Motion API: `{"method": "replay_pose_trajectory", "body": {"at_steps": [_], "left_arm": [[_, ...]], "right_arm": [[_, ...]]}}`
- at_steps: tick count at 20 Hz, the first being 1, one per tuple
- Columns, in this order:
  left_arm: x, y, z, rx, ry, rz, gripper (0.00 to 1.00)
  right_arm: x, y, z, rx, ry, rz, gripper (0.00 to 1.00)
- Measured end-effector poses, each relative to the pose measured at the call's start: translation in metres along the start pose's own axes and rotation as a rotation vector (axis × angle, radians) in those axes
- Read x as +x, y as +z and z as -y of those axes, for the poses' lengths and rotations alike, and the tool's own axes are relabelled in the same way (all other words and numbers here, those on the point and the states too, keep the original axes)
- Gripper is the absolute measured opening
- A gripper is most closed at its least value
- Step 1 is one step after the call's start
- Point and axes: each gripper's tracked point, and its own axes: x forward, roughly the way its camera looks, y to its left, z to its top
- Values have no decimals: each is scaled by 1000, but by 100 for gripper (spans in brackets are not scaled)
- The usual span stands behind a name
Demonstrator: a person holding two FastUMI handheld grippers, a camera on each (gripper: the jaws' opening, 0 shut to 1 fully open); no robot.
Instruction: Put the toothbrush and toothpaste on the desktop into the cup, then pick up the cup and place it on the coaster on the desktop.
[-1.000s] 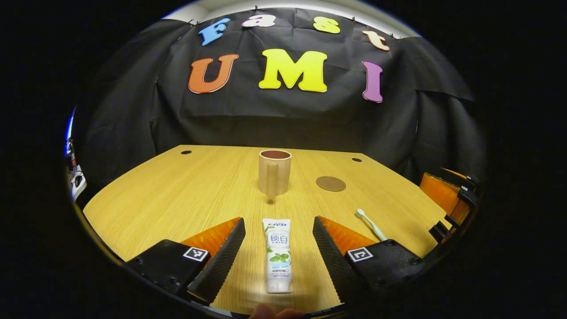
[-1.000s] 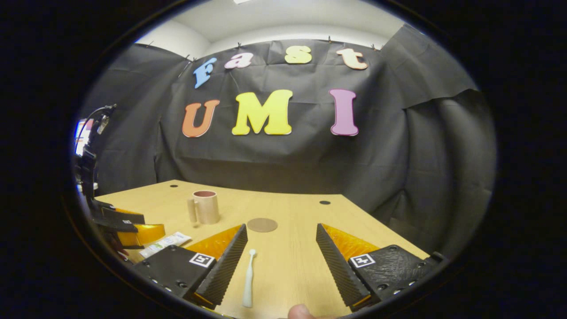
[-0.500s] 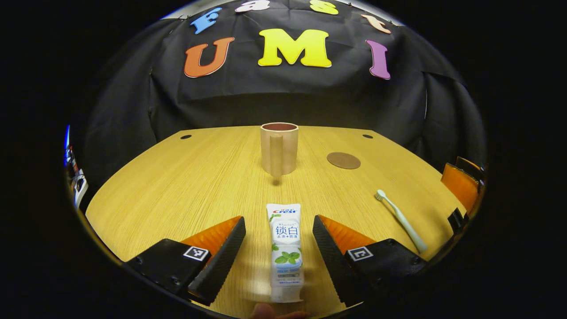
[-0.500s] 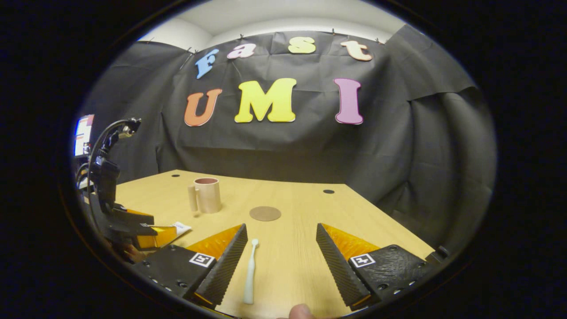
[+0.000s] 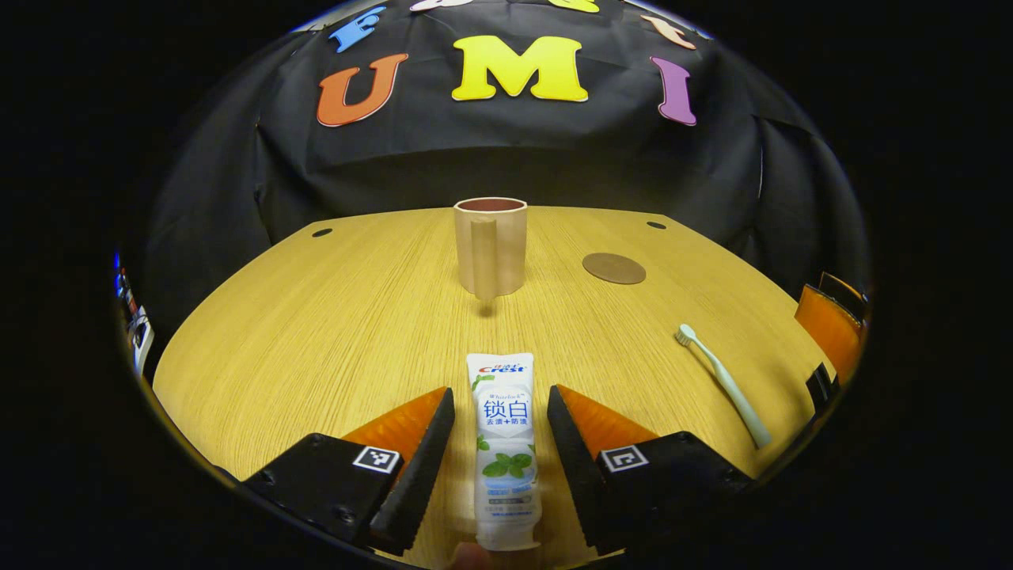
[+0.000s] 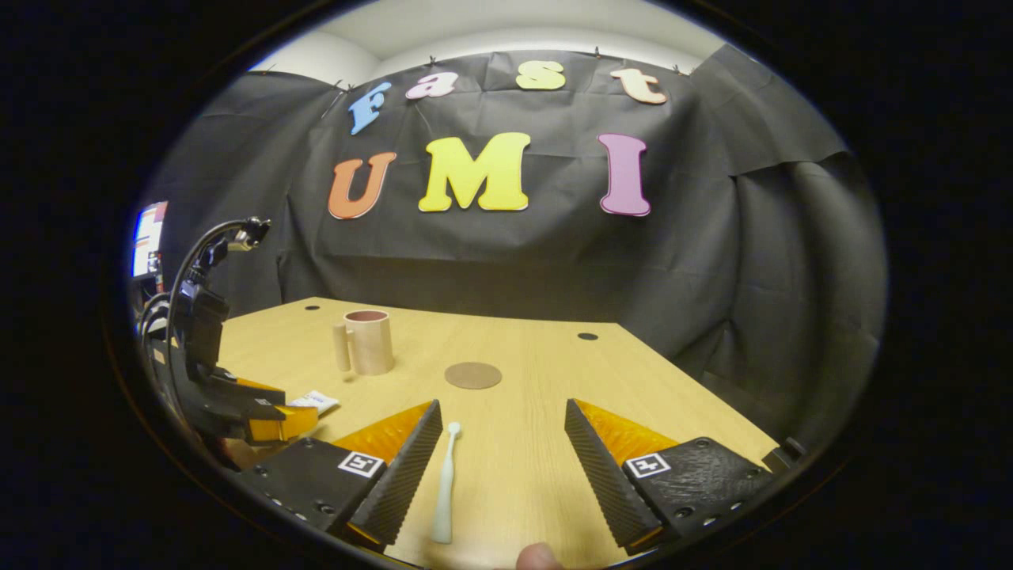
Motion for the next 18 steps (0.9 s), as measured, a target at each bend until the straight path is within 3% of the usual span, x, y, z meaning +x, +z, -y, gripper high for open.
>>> {"method": "replay_pose_trajectory", "body": {"at_steps": [3,5,9,12,13,14,15,18], "left_arm": [[0,-5,-1,-21,-6,-32,67],[0,-5,-1,-39,-6,-42,70],[0,-6,-9,-44,16,-55,51],[-2,-5,-8,-57,6,-67,46],[-2,-4,-8,-65,0,-68,44],[-3,-3,-8,-75,-9,-66,48],[-4,-3,-8,-83,-17,-64,41],[-7,3,-10,-115,-24,-32,38]], "right_arm": [[2,-1,-1,-6,-1,-8,98],[4,-4,-1,-9,-2,-19,97],[8,-10,-5,-25,10,-42,95],[11,-12,-14,-31,42,-56,92],[12,-13,-17,-32,51,-65,97],[14,-15,-19,-34,59,-74,95],[15,-16,-21,-36,65,-83,95],[18,-24,-25,-33,81,-109,92]]}}
